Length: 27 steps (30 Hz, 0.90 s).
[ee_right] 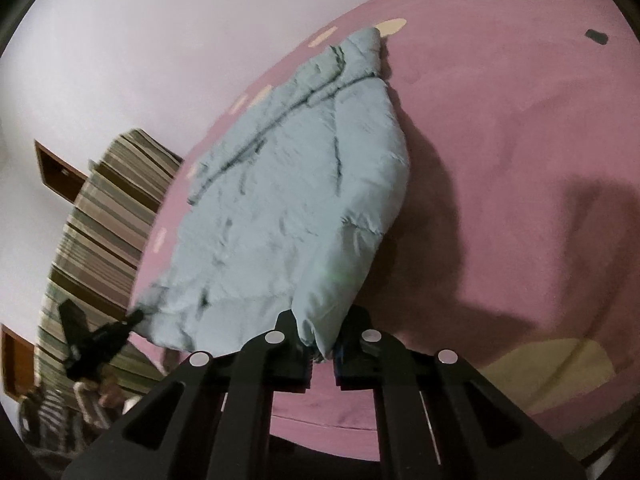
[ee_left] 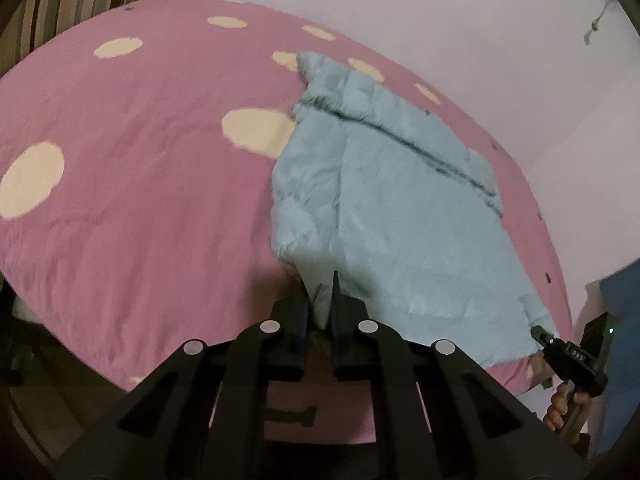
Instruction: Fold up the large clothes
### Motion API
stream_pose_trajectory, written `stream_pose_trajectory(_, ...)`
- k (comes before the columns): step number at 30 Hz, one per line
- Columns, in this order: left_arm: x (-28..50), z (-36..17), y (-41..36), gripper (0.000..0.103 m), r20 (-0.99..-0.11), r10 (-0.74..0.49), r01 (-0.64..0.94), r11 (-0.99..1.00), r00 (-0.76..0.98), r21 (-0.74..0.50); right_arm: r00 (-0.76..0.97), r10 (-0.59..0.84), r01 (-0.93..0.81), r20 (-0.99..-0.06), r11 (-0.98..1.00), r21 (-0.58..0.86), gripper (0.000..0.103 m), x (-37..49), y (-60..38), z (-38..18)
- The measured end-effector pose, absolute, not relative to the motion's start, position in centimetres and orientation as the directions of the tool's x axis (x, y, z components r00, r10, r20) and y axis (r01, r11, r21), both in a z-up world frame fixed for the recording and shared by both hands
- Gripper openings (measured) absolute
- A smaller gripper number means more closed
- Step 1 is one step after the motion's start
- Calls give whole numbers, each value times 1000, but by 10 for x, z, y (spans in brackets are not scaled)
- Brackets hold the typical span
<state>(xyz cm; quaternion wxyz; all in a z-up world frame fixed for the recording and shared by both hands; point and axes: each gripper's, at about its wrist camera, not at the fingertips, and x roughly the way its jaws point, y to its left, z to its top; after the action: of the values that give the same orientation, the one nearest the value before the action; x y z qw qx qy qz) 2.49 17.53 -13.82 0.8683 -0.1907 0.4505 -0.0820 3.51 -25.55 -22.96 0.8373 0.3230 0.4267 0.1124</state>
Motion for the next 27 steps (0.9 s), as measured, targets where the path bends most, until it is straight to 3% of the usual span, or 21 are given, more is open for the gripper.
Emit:
stream_pose_trajectory(5, 53, -119, 169, 6, -728, -306, -3, 921, 614, -389, 632, 522, 65, -572, 700, 711, 7, 62, -265, -216)
stream_pose_trajectory(14, 133, -114, 162, 6, -728, -271, -10, 934, 630, -356, 649, 513, 80, -562, 688, 721, 7, 140, -278, -207)
stream_pose_trajectory(27, 226, -161, 161, 9, -794, -265, -48, 937, 547, -345, 586, 472, 194, -658, 707, 680, 7, 226, -282, -249)
